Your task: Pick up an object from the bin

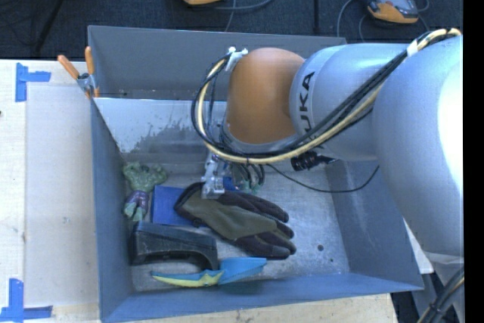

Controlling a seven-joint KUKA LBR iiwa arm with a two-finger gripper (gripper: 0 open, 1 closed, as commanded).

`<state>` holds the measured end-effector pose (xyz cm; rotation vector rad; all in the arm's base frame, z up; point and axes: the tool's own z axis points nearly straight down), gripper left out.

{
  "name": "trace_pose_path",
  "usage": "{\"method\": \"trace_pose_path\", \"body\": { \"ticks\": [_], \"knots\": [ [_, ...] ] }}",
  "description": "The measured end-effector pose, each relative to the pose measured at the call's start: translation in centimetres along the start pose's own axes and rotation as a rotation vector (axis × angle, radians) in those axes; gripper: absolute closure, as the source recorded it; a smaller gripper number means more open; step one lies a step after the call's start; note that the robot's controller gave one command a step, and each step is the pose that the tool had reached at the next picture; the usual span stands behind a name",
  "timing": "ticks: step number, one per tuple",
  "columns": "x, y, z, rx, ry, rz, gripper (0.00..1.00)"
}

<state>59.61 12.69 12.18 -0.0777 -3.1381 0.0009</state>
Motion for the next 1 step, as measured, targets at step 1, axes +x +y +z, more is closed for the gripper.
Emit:
{"method": "trace_pose_path", "body": {
  "ticks": [1],
  "knots": [
    [-1.21,1.73,-9.92,0.001,-0.001,-0.021,1.0]
  ]
}}
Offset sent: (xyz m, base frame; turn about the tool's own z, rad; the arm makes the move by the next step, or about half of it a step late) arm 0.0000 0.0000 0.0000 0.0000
